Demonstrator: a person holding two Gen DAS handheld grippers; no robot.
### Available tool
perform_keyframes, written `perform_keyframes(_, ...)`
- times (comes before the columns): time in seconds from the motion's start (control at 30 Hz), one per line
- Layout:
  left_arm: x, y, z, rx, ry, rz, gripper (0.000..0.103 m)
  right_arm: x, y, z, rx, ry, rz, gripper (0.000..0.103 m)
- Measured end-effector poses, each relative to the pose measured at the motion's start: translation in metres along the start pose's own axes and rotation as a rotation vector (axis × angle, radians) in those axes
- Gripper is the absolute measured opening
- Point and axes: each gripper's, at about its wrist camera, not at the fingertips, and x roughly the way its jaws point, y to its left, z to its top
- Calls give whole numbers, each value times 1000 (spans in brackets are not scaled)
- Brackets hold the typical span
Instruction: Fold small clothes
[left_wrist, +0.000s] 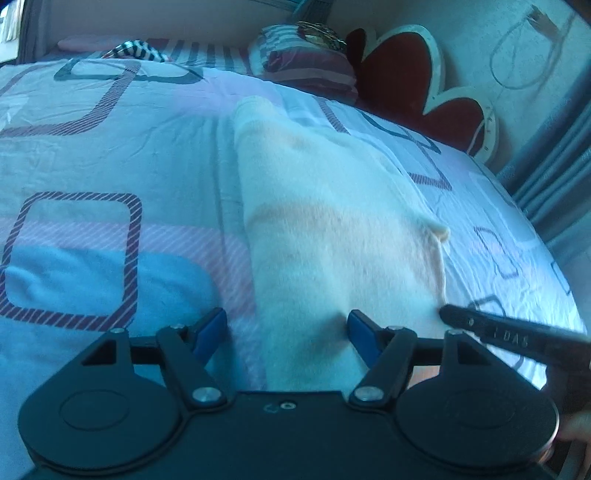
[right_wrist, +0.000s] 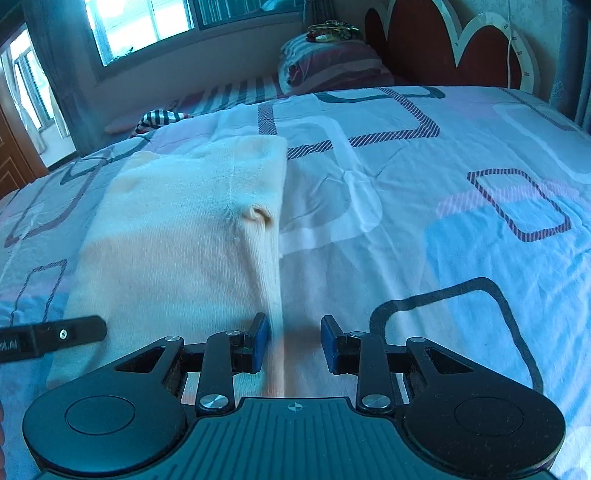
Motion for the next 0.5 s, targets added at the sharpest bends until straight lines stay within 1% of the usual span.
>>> perform_keyframes(0.07,-1,0,-2,21,-1,-3,71,0,3,-4,-14,8,-13,30)
perform_keyframes(0.17,-3,2,-1,17,13,-18,71,-4,7,-10,-29,8,-29,31)
perform_keyframes(0.3,-7,11,7,-66,20,-62,73,-13,6,-10,4,5,-28,31)
perform_keyframes(0.37,-10,13,13,-85,0,-66,74,-21,5,-9,40,-13,2,31)
perform_keyframes(0.4,-11,13,15,-92,-11,-70,76,-24,5,-8,55,-20,18,31)
perform_keyframes(0.47,-11,13,22,-100,-20,-73,79,-29,6,-4,69,-33,38,36)
perform_keyframes(0.5,-11,12,26,-101,-22,-72,79,-30,7,-1,72,-40,47,49)
